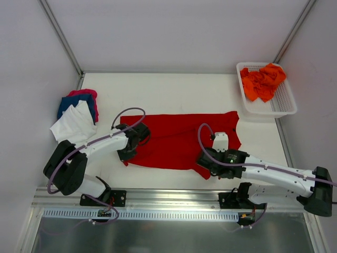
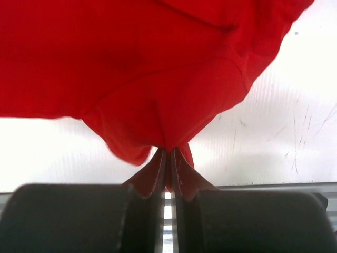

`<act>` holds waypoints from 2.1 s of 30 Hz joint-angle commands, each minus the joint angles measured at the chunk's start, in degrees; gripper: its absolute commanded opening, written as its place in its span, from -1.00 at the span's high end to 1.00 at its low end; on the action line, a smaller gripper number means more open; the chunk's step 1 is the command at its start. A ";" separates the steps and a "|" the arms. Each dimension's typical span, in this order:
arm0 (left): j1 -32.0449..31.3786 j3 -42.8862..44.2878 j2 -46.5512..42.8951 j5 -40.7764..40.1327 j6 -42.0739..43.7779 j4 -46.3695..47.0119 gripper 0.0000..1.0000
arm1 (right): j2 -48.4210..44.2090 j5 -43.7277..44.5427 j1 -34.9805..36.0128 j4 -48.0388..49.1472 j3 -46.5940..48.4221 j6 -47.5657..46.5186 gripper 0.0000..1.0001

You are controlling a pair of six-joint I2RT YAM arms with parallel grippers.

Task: Fold and stack the t-shirts
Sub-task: Fold the tshirt

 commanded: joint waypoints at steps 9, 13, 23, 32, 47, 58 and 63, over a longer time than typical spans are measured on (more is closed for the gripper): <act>-0.46 13.03 9.35 -6.74 1.27 -7.36 0.79 | 8.90 9.71 -9.13 0.63 8.91 -7.35 0.95; -0.02 16.90 14.10 -7.97 2.42 -7.36 0.78 | 10.22 9.45 -13.88 4.32 8.92 -11.39 0.95; 4.90 24.91 24.65 -9.02 6.37 -7.45 0.77 | 18.04 4.98 -28.37 18.02 10.94 -25.54 0.99; 9.65 27.28 26.41 -9.73 9.36 -7.36 0.78 | 30.78 0.14 -35.50 25.24 17.17 -33.98 0.99; 12.55 36.77 31.34 -10.34 15.43 -7.71 0.79 | 40.63 -1.45 -40.52 26.03 26.67 -38.91 0.99; 13.25 35.11 28.88 -11.04 15.34 -8.41 0.81 | 40.28 -1.89 -44.21 25.42 27.29 -40.58 0.99; 13.87 36.50 29.57 -11.93 16.13 -8.41 0.79 | 42.21 -2.77 -45.53 25.51 28.60 -41.45 0.99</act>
